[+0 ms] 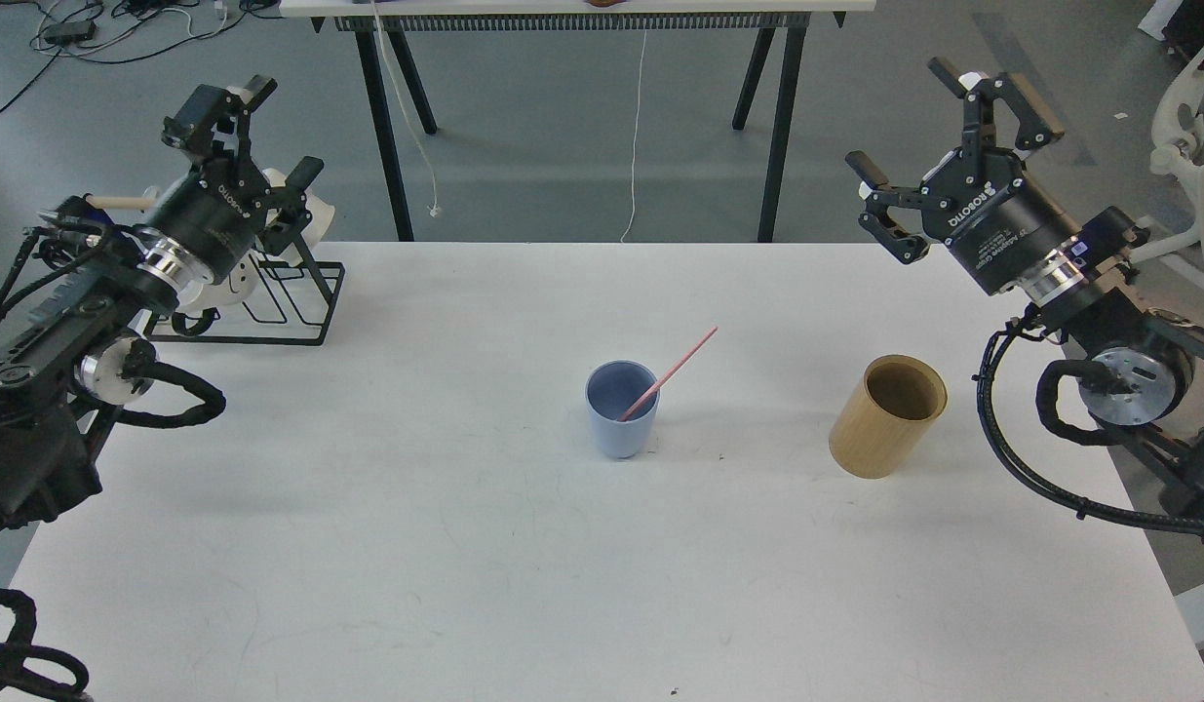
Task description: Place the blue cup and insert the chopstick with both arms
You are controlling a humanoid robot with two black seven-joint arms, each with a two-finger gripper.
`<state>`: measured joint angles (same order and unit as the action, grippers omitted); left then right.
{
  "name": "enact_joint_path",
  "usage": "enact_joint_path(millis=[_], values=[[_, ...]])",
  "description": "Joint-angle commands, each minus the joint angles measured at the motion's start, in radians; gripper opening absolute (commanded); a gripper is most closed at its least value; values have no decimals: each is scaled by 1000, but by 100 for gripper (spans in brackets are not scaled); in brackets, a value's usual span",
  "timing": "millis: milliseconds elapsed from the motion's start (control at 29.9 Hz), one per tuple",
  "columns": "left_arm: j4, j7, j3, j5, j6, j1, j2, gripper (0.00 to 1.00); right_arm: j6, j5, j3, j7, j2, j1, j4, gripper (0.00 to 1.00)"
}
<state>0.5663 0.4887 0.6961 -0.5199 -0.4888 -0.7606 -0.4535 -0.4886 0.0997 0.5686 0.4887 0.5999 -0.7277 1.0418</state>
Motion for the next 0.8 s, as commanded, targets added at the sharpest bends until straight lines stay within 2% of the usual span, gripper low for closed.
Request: enact_joint_path(millis=[0,401,602,769], values=[[0,0,2,0,0,1,6,99,0,0,2,0,1,2,-11,99],[-2,0,2,0,0,-8,16,99,0,53,-15,0,1,11,-5,99],[-2,0,2,0,0,-9,16,99,0,98,0,0,-38,8,3,99],[-2,0,2,0,0,-14,33,99,0,95,27,0,-17,22,17,99]])
